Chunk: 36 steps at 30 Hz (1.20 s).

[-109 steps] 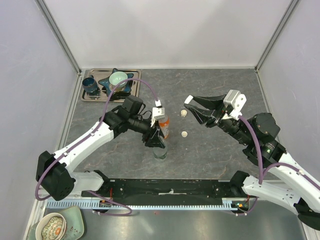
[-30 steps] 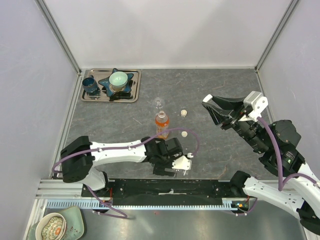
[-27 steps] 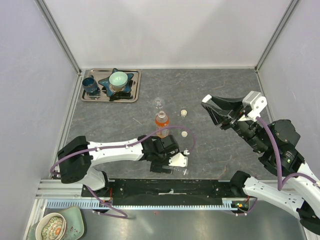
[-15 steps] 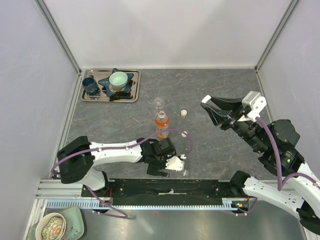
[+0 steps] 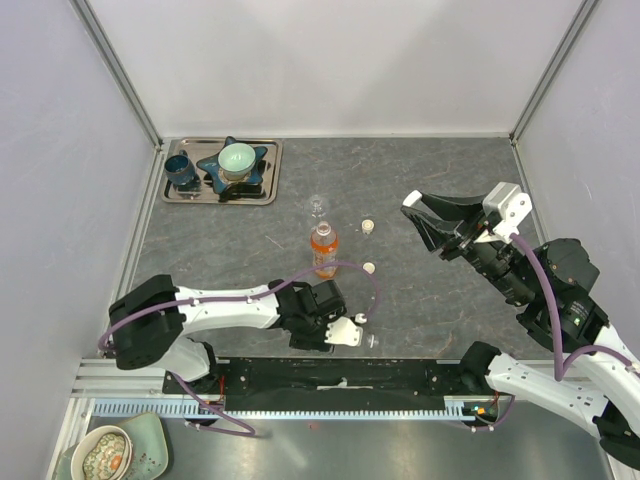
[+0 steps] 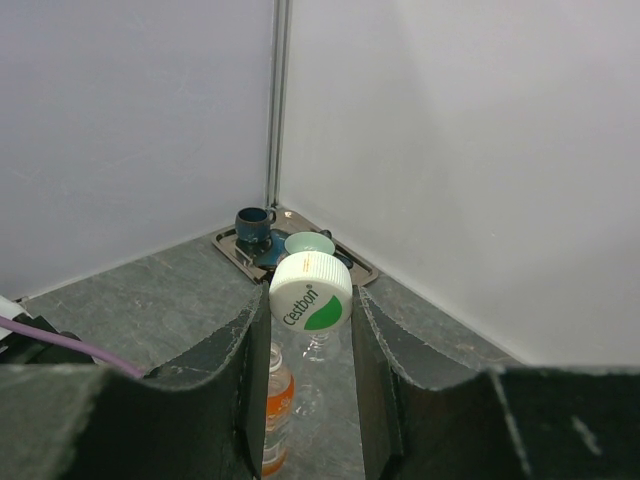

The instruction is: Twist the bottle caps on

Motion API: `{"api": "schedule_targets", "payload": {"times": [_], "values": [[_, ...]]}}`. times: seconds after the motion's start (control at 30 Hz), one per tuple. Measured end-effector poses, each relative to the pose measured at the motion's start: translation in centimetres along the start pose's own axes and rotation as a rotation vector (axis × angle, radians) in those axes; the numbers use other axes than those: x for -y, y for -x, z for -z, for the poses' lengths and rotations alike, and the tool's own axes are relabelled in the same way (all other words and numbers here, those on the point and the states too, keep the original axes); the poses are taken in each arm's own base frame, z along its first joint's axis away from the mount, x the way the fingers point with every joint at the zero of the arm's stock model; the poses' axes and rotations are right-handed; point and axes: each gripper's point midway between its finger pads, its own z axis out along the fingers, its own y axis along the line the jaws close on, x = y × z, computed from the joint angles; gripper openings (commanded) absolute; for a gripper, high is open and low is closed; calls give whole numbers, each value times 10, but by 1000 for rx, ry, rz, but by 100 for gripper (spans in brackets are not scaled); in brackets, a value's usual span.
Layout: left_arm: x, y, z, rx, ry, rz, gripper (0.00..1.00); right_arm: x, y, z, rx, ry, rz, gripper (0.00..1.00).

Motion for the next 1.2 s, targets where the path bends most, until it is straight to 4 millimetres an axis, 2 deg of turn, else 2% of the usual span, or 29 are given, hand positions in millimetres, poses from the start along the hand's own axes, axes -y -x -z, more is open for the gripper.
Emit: {"api": "schedule_targets", "payload": {"times": [0.3, 0.43, 0.6, 0.7, 0.77, 0.87, 0.97, 1.07, 1.2], "values": [[-13, 2, 18, 18, 99, 40, 62, -1, -7, 1, -29, 4, -8, 33], [-22, 4, 44, 60, 149, 90, 49, -4, -8, 1, -62, 19, -19, 33], [-59, 0, 106, 156, 300, 196, 46, -17, -2, -3, -108, 98, -27, 33], [-81, -7, 154, 221, 426, 246, 44, -28, 3, -7, -141, 168, -31, 33], [-93, -1, 199, 298, 521, 254, 44, -37, 3, -10, -173, 220, -35, 34], [-102, 17, 268, 450, 655, 244, 42, -48, 0, -13, -216, 290, -42, 34], [-98, 24, 315, 559, 742, 230, 41, -59, 1, -18, -252, 362, -38, 34], [-84, 20, 334, 621, 769, 216, 41, -69, 10, -26, -268, 436, -23, 34], [-69, 19, 343, 673, 756, 207, 41, -81, 15, -39, -288, 529, -4, 35]]}}
